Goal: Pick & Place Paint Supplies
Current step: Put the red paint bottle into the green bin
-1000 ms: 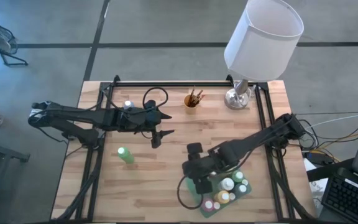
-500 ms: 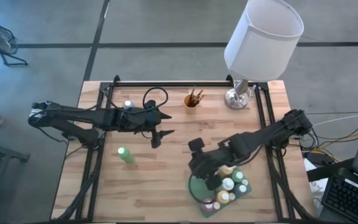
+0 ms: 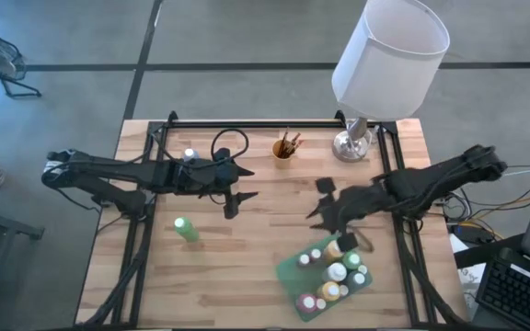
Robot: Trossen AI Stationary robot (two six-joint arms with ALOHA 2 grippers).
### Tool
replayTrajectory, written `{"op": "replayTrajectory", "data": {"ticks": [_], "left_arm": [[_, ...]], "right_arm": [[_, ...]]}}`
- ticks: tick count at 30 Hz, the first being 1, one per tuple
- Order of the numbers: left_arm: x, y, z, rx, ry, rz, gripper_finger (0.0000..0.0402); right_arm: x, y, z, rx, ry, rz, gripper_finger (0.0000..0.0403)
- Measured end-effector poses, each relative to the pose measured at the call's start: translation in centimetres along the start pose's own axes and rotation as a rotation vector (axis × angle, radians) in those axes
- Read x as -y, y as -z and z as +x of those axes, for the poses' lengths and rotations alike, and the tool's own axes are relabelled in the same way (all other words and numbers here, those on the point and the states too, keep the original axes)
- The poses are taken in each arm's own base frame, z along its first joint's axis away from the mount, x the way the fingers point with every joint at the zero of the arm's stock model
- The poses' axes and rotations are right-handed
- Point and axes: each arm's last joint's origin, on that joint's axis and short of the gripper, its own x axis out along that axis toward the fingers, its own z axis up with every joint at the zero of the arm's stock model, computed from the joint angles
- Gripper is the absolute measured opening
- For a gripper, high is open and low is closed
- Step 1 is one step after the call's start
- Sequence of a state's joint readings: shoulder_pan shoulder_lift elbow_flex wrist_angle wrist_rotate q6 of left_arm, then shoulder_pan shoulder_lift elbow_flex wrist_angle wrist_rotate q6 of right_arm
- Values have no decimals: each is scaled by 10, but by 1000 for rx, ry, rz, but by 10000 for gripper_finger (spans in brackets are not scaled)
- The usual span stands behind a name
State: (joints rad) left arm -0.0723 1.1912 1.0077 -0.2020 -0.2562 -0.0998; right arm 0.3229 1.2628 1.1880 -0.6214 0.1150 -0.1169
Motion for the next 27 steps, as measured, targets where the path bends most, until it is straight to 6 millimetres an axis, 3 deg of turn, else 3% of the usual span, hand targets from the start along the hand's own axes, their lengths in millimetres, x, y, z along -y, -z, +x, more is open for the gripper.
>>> {"op": "replayTrajectory", "data": {"ticks": [6,11,19,27], "left_arm": [[0,0,0,0,0,-3,287],[0,3,0,-32,-3,3,287],[-5,7,0,-56,-140,14,287],[-26,5,-11,-225,-316,-54,287]], "right_arm": [[13,34,-29,152,65,38,91],[20,55,-36,312,139,56,73],[33,89,-16,371,405,186,49],[41,98,-1,396,457,287,49]]}}
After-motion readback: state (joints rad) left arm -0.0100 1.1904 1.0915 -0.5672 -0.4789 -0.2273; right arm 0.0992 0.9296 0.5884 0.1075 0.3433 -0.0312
